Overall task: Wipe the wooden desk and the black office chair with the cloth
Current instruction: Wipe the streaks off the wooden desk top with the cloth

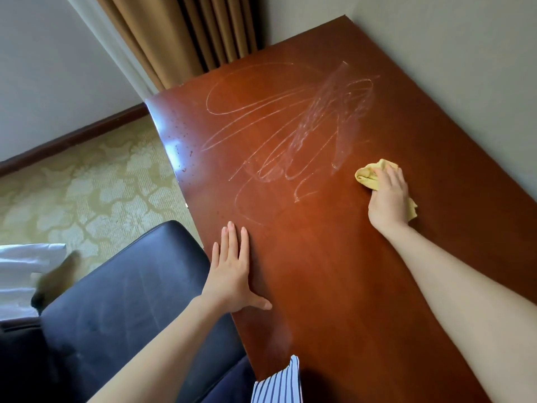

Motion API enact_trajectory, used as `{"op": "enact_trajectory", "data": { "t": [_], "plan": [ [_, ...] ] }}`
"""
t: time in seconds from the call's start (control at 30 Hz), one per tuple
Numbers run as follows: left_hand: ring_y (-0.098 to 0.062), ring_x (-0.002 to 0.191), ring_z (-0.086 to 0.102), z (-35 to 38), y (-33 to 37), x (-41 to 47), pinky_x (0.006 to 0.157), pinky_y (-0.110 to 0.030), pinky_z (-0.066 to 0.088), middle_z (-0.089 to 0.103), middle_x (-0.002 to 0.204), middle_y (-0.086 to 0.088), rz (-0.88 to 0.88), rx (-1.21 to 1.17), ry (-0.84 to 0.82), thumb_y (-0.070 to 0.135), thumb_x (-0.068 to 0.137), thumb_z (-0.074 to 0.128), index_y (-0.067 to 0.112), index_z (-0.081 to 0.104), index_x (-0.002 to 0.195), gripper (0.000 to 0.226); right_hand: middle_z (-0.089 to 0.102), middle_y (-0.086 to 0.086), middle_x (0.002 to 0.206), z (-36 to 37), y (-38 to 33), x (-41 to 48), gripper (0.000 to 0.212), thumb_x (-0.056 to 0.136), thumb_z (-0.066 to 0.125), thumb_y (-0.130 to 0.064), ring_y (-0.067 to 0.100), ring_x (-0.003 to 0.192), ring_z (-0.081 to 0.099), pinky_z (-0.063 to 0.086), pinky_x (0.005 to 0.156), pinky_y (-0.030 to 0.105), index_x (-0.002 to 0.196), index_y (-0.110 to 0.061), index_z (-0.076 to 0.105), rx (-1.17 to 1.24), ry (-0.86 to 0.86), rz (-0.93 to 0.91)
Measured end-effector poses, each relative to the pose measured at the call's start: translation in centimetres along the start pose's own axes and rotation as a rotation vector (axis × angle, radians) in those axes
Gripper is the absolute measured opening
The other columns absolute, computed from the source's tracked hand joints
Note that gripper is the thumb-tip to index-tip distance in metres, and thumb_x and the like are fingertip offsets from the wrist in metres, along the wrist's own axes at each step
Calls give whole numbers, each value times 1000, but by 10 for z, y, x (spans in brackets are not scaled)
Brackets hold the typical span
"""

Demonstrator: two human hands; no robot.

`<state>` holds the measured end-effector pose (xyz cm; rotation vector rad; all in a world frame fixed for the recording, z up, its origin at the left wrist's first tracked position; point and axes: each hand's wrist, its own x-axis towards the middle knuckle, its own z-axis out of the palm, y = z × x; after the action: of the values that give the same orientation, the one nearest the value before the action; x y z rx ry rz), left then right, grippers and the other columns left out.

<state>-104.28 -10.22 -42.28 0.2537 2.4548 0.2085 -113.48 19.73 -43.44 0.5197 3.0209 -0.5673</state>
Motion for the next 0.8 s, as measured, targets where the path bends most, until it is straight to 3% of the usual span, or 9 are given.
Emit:
{"op": "enact_trajectory", "data": {
  "t": [0.13, 0.23, 0.43, 0.6, 0.8],
  "plan": [
    [-26, 122, -50, 0, -1, -1, 110, -40, -19, -59, 126, -5, -15, 34, 11, 77, 50, 71, 19, -49, 124, 152, 3, 12, 159, 14, -37, 7, 51, 101, 37, -16, 34, 145, -6, 1, 118, 45, 149, -13, 19, -126, -141, -38],
    [-24, 125, -48, 0, -6, -3, 111, -38, -19, -56, 130, -3, -16, 61, 17, 86, 48, 61, 20, -48, 127, 150, -2, 7, 160, 29, -67, -7, 53, 102, 33, -25, 32, 145, -9, -1, 117, 44, 151, -17, 14, -139, -212, -169],
    [-19, 124, -51, -3, -11, -3, 110, -36, -20, -56, 132, 1, -7, 74, 9, 96, 40, 47, 24, -46, 129, 146, 2, -3, 160, 56, -102, -74, 52, 101, 35, -27, 25, 146, -7, -2, 117, 40, 150, -26, 18, -60, -258, -431],
    [-19, 121, -53, -7, -9, -1, 111, -39, -19, -59, 129, 1, 2, 73, -29, 99, 33, 32, 24, -49, 125, 144, 18, -8, 157, 52, -83, -129, 54, 98, 42, -10, 21, 147, 5, -6, 113, 32, 146, -31, 30, 14, -236, -601],
    [-21, 119, -54, -7, -9, 1, 111, -41, -20, -61, 124, 0, 20, 79, -83, 96, 34, 46, 24, -51, 123, 150, 53, -3, 137, 20, -11, -169, 57, 77, 69, 5, 24, 132, 44, 32, 107, 38, 124, -25, 62, 104, -255, -773]
  ]
}}
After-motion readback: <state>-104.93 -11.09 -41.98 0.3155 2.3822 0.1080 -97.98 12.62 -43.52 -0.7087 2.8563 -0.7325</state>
